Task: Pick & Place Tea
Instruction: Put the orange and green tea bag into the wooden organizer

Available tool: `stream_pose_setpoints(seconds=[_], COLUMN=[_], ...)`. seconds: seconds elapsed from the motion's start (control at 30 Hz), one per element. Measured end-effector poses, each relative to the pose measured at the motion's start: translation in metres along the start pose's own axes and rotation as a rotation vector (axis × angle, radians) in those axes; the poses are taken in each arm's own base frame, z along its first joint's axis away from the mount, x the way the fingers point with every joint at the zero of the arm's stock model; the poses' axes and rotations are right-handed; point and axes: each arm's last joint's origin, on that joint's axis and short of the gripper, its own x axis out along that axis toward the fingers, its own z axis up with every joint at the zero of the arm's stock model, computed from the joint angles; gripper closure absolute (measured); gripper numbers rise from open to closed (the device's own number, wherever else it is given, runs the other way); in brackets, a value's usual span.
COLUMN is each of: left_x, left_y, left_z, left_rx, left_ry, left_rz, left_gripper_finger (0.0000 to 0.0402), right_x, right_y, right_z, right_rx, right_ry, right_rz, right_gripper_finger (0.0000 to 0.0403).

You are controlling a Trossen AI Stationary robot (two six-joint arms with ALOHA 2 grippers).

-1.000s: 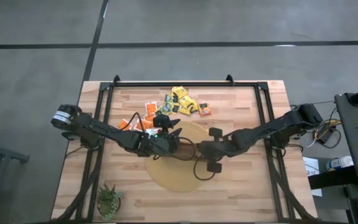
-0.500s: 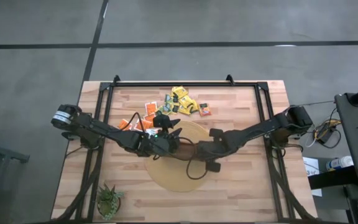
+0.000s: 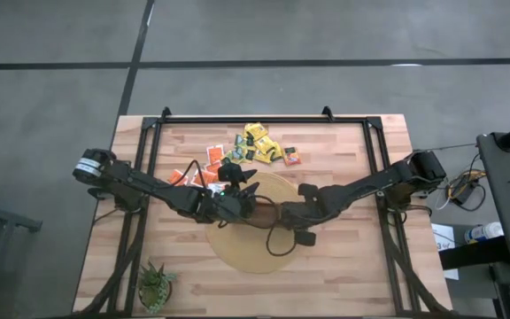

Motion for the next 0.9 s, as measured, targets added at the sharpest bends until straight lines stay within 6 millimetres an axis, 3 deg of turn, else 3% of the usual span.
stream_pose_setpoints(seconds=[0.3,0.7,0.9], left_x=[0.000,0.000,0.000], left_y=[0.000,0.000,0.000], left_z=[0.000,0.000,0.000], left_rx=[-0.003,-0.003,-0.003], left_ry=[0.000,0.000,0.000], left_rz=[0.000,0.000,0.000], left_gripper_finger=[0.0187,0.0187,0.0187], right_x=[0.001,0.000,-0.019], right_y=[0.001,0.001,-0.006], right_z=[0.002,0.003,0.006], right_rx=[-0.048,-0.061,-0.053], right_ry=[-0.024,-0.040,-0.035], right_rz=[0.007,-0.022,-0.180], right_gripper_finger=[0.0385,0.0284,0.0253])
